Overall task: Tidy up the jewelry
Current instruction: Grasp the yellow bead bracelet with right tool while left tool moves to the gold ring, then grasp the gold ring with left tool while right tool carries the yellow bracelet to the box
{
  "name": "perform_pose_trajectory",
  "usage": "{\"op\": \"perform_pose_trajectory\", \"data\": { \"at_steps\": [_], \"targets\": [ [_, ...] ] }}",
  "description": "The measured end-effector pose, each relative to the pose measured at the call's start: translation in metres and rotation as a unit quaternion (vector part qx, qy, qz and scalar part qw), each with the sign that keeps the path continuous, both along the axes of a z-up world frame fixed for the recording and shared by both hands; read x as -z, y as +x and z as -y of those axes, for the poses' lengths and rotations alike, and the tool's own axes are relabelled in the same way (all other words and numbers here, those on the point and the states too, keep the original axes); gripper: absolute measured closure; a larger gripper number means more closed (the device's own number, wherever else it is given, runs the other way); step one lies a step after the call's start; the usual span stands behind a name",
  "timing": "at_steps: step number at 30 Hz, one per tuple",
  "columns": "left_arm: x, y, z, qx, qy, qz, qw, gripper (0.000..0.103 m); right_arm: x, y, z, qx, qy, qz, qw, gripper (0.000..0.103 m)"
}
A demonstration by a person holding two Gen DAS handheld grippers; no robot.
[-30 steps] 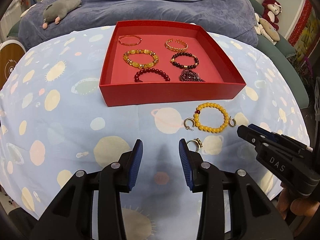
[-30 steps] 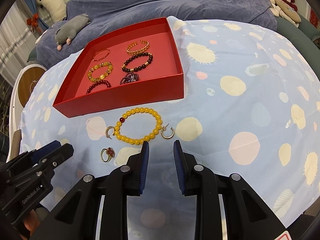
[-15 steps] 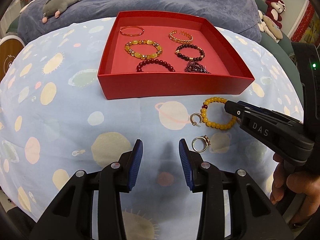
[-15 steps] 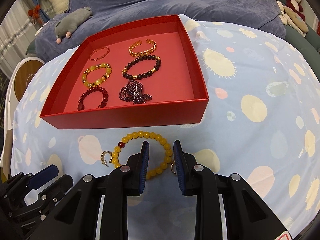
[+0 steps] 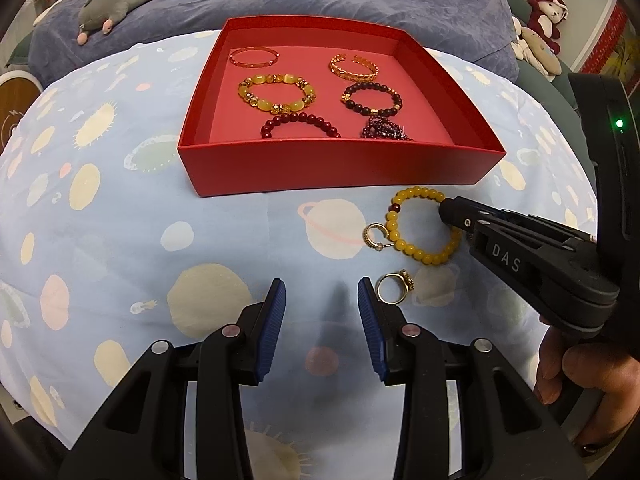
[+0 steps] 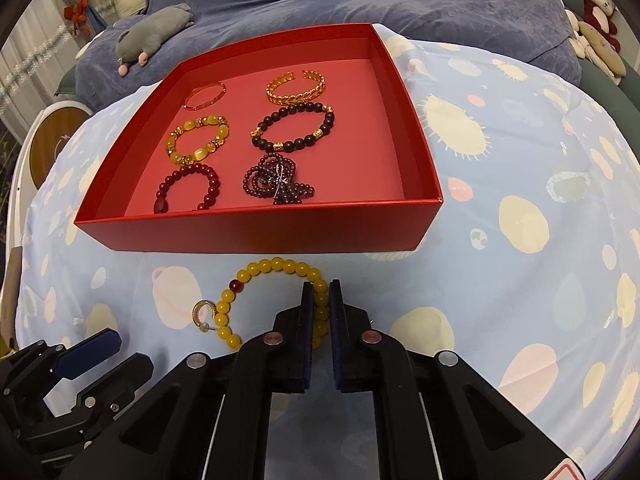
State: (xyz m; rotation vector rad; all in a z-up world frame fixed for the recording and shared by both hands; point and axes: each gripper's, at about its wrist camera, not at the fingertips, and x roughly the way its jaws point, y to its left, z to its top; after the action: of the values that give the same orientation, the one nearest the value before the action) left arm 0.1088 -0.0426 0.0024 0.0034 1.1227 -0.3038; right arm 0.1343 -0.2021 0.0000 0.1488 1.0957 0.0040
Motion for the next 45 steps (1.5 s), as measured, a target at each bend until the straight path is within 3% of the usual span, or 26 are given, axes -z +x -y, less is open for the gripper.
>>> {"op": "perform_pose_trajectory", "data": {
  "at_steps": [7, 18, 24, 27, 37, 45],
  "targets": [
    [-0.004, -0.007, 0.013, 0.02, -0.012, -0.001, 0.9997, 0.066, -0.023, -0.018, 0.01, 0.016, 0.022, 0.021, 0.999, 0.095],
    [0.008, -0.005, 0.042, 0.035, -0.021, -0.017, 0.999, 0.066, -0.024, -0.031, 0.022, 0.027, 0.03, 0.016, 0.999, 0.095],
    [0.013, -0.001, 0.04, 0.032, -0.023, -0.017, 0.9991, 0.071, -0.022, -0.031, 0.024, 0.029, 0.035, 0.015, 0.999, 0.095],
    [0.013, -0.001, 0.037, 0.032, -0.024, -0.016, 0.9991, 0.079, -0.021, -0.032, 0.023, 0.029, 0.036, 0.015, 0.999, 0.095],
    [0.011, -0.003, 0.024, 0.023, -0.04, -0.019, 0.9987, 0.08, -0.02, -0.036, 0.021, 0.028, 0.04, 0.014, 0.999, 0.095],
    [-0.006, -0.006, 0.015, 0.017, -0.043, -0.009, 0.9989, 0.08, -0.041, -0.038, 0.014, 0.016, 0.045, 0.033, 0.998, 0.095]
  ]
}}
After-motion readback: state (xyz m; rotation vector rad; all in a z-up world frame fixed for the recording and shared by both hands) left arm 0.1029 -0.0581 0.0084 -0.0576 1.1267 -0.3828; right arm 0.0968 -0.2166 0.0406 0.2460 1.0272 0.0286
